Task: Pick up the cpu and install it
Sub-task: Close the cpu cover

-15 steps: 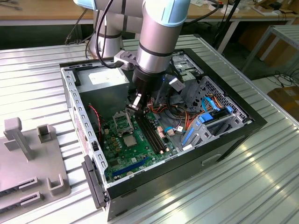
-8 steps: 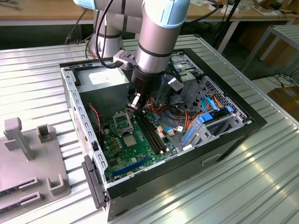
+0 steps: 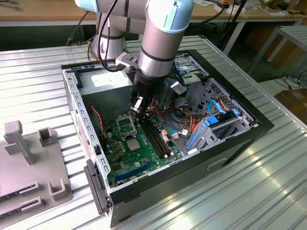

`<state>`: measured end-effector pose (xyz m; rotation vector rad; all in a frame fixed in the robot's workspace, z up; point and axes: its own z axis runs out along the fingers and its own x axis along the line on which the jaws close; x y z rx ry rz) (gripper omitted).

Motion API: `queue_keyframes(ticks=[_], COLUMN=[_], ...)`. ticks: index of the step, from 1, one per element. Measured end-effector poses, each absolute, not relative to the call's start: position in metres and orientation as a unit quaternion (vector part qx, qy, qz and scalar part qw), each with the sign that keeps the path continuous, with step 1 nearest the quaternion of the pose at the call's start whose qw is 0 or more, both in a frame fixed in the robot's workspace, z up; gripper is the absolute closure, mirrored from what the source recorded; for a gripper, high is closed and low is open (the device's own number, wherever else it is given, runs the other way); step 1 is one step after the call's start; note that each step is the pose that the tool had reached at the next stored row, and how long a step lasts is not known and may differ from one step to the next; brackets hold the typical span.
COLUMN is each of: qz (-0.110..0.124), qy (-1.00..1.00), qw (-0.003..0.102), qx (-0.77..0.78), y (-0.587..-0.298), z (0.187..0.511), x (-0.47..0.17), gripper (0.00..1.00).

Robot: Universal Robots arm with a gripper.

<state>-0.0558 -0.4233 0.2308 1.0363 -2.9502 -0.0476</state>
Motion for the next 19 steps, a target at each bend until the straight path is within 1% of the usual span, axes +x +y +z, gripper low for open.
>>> queue_keyframes(ticks=[2,8,12,19], qz=[-0.022,-0.028,-0.044,-0.045], qy=[-0.943,-0.943,-0.942,-0.942], qw=[0.005,0.003,-0.003,-0.003], qx=[0.331,0.332,0.331,0.331], y=[-0.4222,-0.4219,-0.4219,-0.4219], z=[0.2281,0.2257,0.2253,0.2253], x=[-0.0558,-0.0557,-0.0558,-0.0559], gripper=[0.89,0.89,0.89,0.89])
